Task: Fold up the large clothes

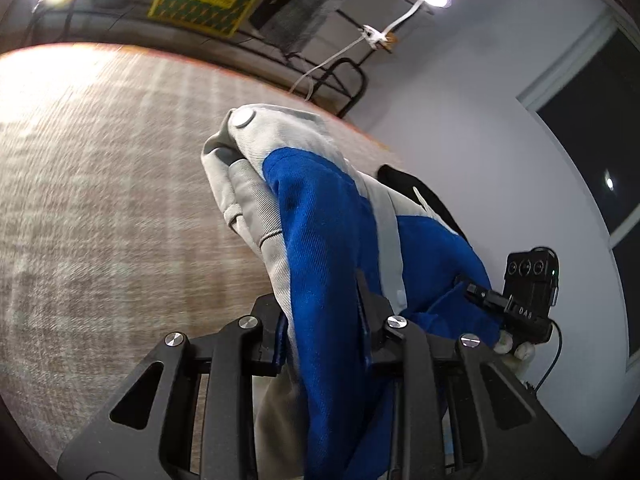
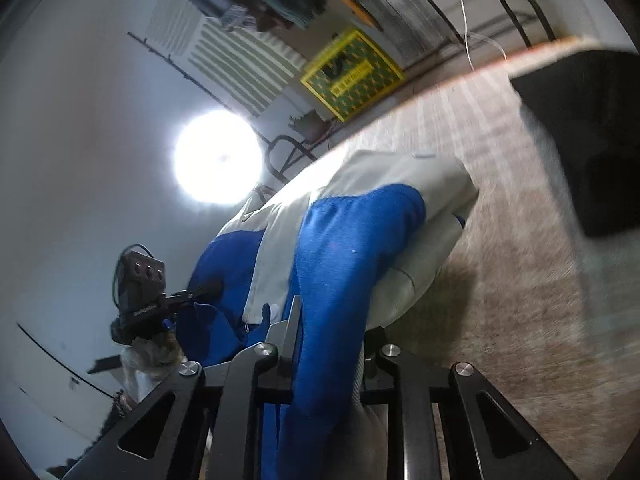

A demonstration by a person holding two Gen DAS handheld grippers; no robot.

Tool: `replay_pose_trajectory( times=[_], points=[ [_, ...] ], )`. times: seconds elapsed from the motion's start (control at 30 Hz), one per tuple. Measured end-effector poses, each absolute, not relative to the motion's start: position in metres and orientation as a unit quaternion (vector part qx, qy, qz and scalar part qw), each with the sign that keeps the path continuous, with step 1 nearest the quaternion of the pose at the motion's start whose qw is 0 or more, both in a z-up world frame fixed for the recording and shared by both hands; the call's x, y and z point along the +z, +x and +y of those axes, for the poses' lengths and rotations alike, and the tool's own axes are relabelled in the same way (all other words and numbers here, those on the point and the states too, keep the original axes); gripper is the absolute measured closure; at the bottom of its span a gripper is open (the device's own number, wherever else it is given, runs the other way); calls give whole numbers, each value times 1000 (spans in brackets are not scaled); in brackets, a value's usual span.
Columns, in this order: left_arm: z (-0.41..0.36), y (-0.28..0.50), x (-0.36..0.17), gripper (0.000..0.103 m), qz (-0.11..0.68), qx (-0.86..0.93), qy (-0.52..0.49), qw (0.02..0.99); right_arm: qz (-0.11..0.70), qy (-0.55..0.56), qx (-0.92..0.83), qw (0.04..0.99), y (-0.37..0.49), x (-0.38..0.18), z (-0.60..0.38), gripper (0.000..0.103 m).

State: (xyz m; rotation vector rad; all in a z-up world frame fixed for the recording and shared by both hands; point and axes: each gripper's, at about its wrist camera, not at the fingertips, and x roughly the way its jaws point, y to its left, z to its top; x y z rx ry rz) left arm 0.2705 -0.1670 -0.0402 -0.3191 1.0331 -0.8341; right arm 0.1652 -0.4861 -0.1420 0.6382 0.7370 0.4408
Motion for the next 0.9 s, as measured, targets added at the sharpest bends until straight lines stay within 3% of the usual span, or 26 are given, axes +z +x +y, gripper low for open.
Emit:
replay_pose_trajectory(
  times=[0.4, 0.9],
  points=[
    [-276, 272, -22, 77, 445, -462, -136, 755, 315, 230, 145, 909, 132, -72, -560, 86],
    [-439, 321, -37, 78, 411, -514, -171, 734, 296, 117, 29, 948, 179, 20, -675, 86]
  ],
)
